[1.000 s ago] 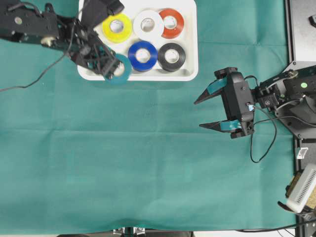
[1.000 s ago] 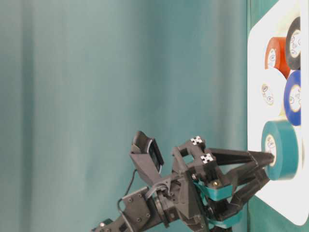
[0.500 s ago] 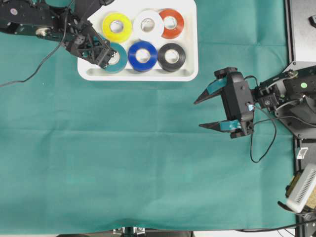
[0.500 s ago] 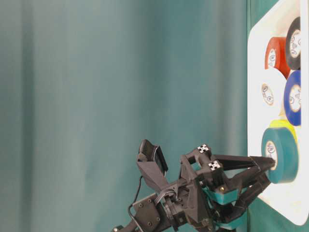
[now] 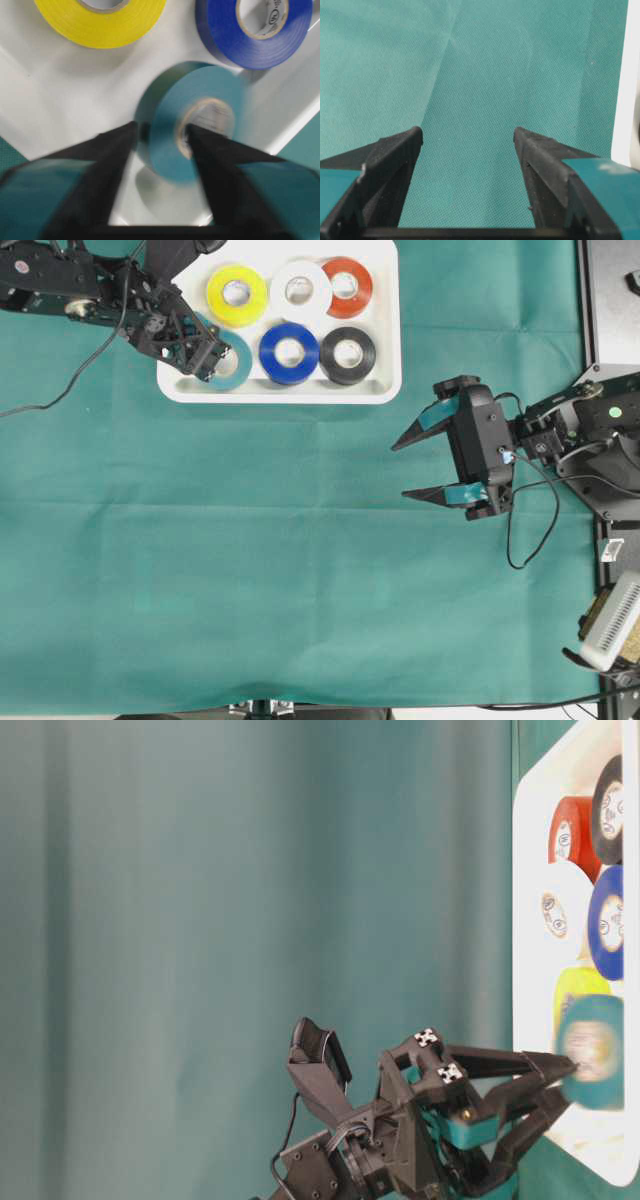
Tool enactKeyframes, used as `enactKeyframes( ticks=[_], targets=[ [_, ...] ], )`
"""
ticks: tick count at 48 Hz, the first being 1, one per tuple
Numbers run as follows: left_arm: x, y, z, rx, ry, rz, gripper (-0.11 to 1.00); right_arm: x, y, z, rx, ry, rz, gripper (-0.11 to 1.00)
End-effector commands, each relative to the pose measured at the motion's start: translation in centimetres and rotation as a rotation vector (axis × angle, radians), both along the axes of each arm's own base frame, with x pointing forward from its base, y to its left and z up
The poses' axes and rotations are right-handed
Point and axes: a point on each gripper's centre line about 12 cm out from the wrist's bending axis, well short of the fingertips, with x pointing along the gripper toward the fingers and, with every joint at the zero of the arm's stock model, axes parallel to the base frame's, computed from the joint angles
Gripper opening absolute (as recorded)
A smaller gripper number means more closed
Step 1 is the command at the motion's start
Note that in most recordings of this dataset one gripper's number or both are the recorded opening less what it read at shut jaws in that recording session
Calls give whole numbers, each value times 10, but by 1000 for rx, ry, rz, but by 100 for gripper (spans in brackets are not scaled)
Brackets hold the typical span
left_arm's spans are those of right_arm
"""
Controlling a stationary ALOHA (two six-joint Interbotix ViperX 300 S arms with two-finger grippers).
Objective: Put the tape alternately from left to right into the white case.
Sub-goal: 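Release the teal roll and withdraw the left gripper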
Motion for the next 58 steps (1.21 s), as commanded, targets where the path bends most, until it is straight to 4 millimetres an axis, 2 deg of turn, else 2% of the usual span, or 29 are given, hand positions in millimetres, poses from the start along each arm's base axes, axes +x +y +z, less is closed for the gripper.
enactKeyframes(
  ticks=[1, 6, 8, 32, 58],
  targets=[
    [2, -1, 15, 12, -46, -3, 17, 5, 1, 9, 9, -34, 2, 77],
    [0, -2, 15, 12, -44, -5, 45, 5, 1, 9, 9, -34, 2, 77],
    [0, -2, 16, 12, -46, -5, 52, 5, 1, 9, 10, -34, 1, 77],
    [-2, -14, 25, 16, -69, -33, 49, 6, 1, 9, 7, -33, 0, 77],
    [11, -71, 60, 52, -256, -196, 49, 6, 1, 9, 8, -34, 0, 77]
  ],
)
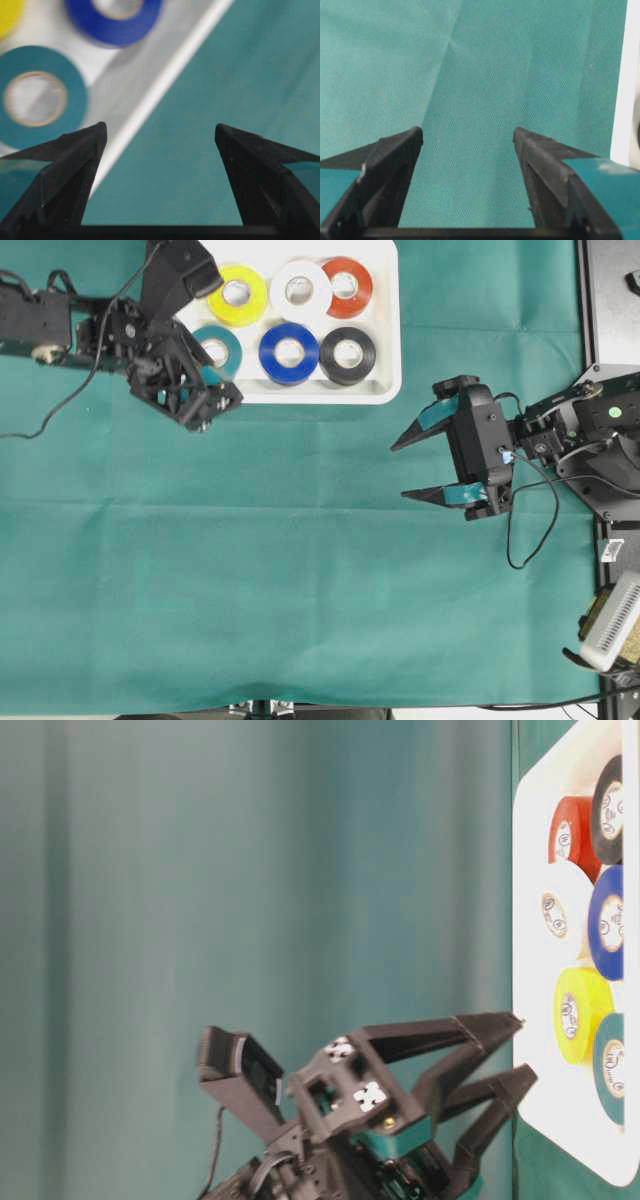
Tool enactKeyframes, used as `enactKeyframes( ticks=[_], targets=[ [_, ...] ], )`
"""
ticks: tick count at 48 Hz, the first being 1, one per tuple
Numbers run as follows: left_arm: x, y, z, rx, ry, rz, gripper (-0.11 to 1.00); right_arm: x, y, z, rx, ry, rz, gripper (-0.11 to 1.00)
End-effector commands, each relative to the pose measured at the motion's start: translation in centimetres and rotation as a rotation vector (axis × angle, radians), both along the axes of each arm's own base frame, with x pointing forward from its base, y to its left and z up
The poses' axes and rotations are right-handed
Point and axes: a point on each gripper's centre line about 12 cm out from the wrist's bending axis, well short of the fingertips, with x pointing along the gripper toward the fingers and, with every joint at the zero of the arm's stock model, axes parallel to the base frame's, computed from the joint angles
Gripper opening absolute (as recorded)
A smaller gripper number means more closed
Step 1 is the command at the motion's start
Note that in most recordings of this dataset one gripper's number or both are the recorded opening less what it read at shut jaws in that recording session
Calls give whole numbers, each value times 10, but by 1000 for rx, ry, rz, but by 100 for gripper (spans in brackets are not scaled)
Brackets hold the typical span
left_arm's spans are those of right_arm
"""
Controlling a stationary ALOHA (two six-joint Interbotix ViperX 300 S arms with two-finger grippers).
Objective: Put the tape alternately from left to right into the white case.
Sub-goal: 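Release the teal roll and withdraw the left gripper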
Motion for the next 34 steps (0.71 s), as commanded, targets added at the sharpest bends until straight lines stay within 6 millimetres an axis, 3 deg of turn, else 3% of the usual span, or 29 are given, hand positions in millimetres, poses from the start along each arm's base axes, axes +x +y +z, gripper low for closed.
enactKeyframes(
  ticks=[1, 23, 34],
  targets=[
    [2, -10, 16, 12, -67, -32, 49, 5, 1, 9, 8, -32, 2, 77],
    [7, -65, 21, 156, -137, -314, 48, 1, 1, 5, 7, -20, 1, 77],
    [-2, -98, 13, 194, -126, -446, 48, -5, 1, -1, 7, -2, 2, 77]
  ],
)
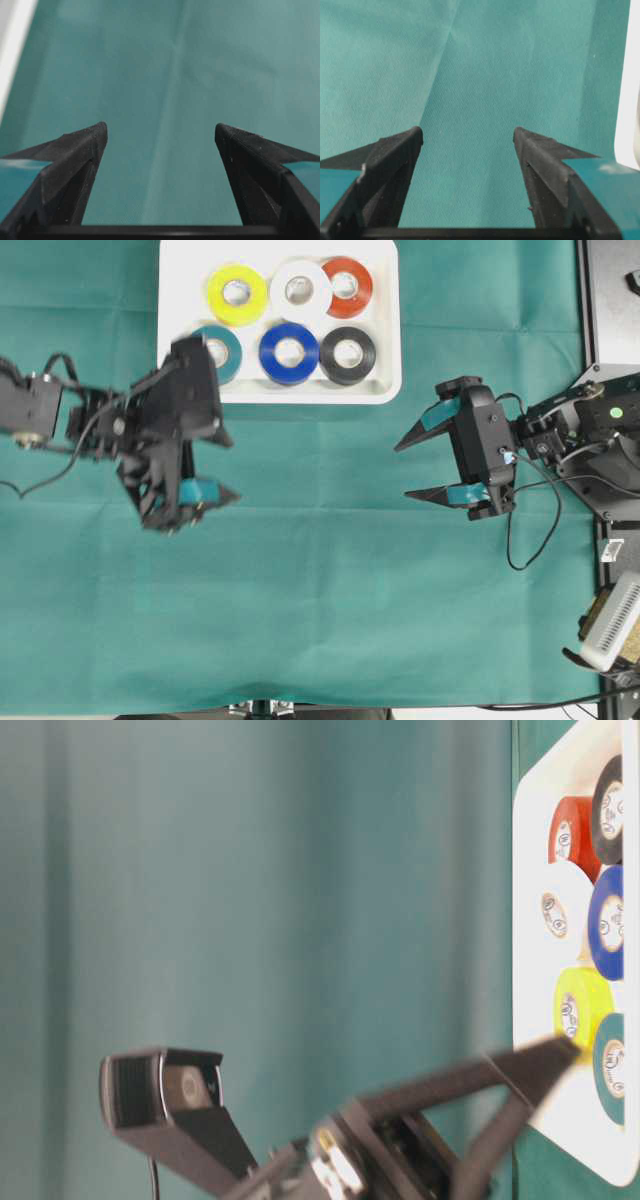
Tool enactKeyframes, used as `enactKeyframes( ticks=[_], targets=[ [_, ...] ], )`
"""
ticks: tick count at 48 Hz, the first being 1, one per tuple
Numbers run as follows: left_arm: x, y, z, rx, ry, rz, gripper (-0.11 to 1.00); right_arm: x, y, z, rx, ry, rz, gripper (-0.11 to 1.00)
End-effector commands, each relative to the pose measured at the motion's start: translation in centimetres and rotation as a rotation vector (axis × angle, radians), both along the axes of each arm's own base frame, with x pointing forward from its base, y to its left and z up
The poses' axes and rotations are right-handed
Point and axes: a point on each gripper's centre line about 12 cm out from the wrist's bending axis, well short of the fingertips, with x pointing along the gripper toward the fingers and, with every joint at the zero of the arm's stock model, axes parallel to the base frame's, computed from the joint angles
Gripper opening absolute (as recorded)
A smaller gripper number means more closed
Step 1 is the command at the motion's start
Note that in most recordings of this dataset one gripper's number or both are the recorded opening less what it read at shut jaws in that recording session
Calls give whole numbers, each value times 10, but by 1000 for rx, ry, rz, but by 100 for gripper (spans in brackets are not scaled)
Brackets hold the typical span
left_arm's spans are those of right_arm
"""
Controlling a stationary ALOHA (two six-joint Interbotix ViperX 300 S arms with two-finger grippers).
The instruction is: Put the tape alternately from left to right into the white case.
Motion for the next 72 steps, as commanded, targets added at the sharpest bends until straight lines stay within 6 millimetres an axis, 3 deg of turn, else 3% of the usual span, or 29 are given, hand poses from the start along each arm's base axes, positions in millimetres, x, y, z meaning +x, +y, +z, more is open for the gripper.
enactKeyframes(
  ticks=[1, 16, 43, 57, 72],
  targets=[
    [-3, -11, 10, 7, -37, -42, 48, 1, 1, 5, 7, -24, 3, 77],
    [-20, -31, 0, 17, -78, -116, 48, -11, 0, 16, 11, -79, 3, 77],
    [-65, -22, -8, -2, -215, -119, 48, -25, -1, 30, 15, -158, 1, 77],
    [-69, -21, -7, 91, -236, -189, 48, -24, -1, 31, 15, -161, 1, 77],
    [-72, -20, 7, 125, -290, -212, 48, -22, -1, 43, 18, -206, 0, 77]
  ],
)
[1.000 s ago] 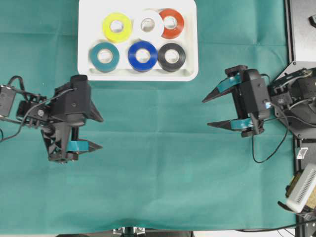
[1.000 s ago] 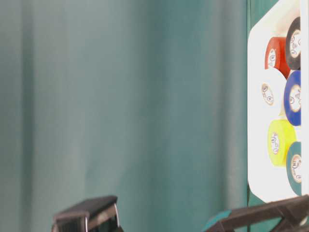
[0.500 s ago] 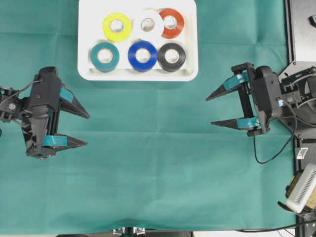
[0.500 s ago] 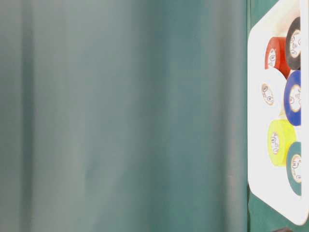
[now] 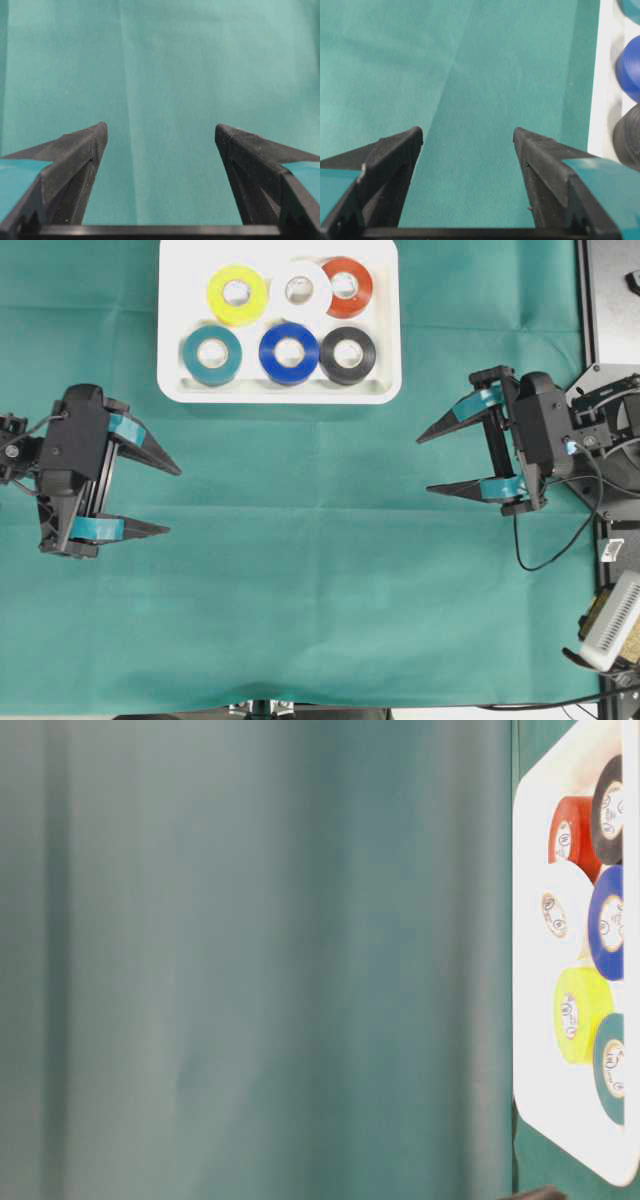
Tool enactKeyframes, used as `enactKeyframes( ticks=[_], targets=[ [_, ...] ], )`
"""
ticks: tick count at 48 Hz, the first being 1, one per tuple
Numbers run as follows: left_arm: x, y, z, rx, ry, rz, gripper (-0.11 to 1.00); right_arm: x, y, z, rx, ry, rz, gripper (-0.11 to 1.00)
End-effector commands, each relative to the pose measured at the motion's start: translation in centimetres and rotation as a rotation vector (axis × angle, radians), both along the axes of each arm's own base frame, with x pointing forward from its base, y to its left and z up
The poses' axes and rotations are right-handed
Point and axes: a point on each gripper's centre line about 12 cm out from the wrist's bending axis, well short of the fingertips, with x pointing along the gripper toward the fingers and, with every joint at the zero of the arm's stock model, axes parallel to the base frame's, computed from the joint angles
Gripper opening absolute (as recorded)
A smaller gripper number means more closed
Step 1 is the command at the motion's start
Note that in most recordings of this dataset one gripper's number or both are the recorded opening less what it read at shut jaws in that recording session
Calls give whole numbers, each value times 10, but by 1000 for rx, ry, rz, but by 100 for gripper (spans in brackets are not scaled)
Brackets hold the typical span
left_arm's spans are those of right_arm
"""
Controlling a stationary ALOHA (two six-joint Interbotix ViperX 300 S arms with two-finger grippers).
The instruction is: Put the tape alternately from left to right into the white case.
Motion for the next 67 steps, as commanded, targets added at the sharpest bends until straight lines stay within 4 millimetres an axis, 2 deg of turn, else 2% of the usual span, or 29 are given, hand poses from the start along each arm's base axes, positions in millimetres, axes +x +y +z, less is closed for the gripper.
enactKeyframes(
  ticks=[1, 15, 38, 54, 67],
  targets=[
    [-1, 0, 15, -11, -53, -2, 48, 4, 1, 12, 7, -42, 1, 77],
    [-23, 5, 20, -19, -79, -1, 48, -7, -2, 23, 2, -100, -11, 77],
    [-66, 17, 22, -32, -136, 5, 48, -41, -7, 30, 0, -217, -31, 77],
    [-99, 31, 18, -40, -195, 31, 48, -55, -11, 22, -14, -222, -58, 77],
    [-115, 36, 17, -45, -238, 39, 48, -58, -12, 17, -16, -212, -60, 77]
  ],
)
